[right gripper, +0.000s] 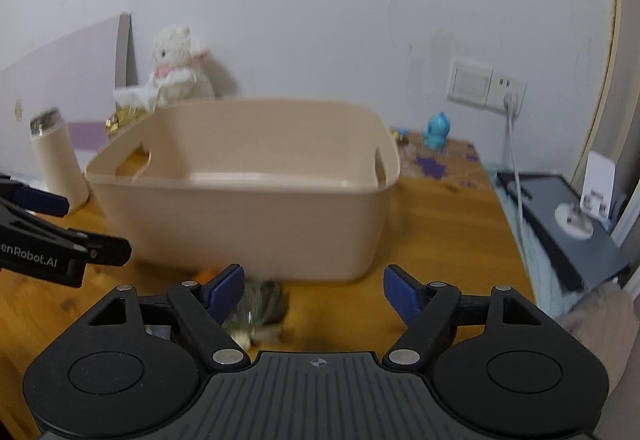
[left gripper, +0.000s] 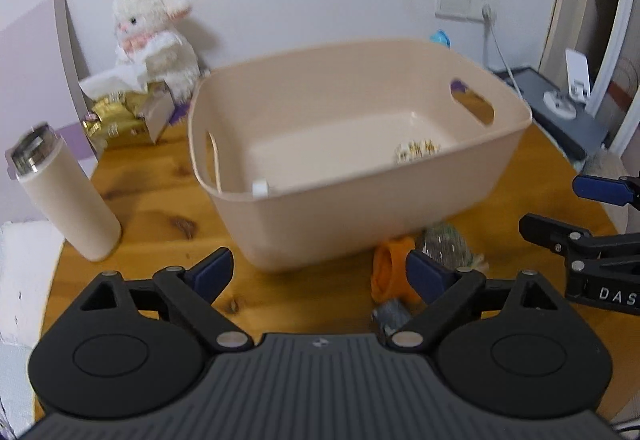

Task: Organize objects
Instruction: 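Grasp the dark blue small box with the left tool while the right tool grasps the white figurine keychain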

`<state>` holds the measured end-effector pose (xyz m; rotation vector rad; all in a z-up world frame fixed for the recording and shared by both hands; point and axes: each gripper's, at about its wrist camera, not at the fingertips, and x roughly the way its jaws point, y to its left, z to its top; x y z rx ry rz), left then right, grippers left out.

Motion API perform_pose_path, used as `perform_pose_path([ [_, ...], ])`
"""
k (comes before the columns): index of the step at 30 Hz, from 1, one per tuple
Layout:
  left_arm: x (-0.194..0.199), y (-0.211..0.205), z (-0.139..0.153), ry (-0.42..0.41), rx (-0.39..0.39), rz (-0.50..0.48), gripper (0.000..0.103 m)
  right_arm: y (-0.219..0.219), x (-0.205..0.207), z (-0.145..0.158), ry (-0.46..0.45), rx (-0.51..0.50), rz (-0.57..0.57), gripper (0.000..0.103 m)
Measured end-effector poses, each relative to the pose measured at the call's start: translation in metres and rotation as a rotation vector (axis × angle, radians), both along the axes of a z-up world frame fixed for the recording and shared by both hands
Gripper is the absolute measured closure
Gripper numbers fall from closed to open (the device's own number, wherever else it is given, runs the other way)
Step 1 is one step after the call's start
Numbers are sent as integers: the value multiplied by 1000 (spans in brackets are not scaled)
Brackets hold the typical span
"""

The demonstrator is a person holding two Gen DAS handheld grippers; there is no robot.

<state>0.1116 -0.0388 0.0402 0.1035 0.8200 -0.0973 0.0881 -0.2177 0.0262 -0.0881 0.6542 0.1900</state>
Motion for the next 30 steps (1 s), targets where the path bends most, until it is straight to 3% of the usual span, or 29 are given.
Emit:
perform_pose_path([
  [16,13,-14,-68,131,-78,-3,9,8,-3,-53,140,-30,18,23],
  [30,14,21,-80,147,-53,67,10,41,17,-72,146,4,64,15],
])
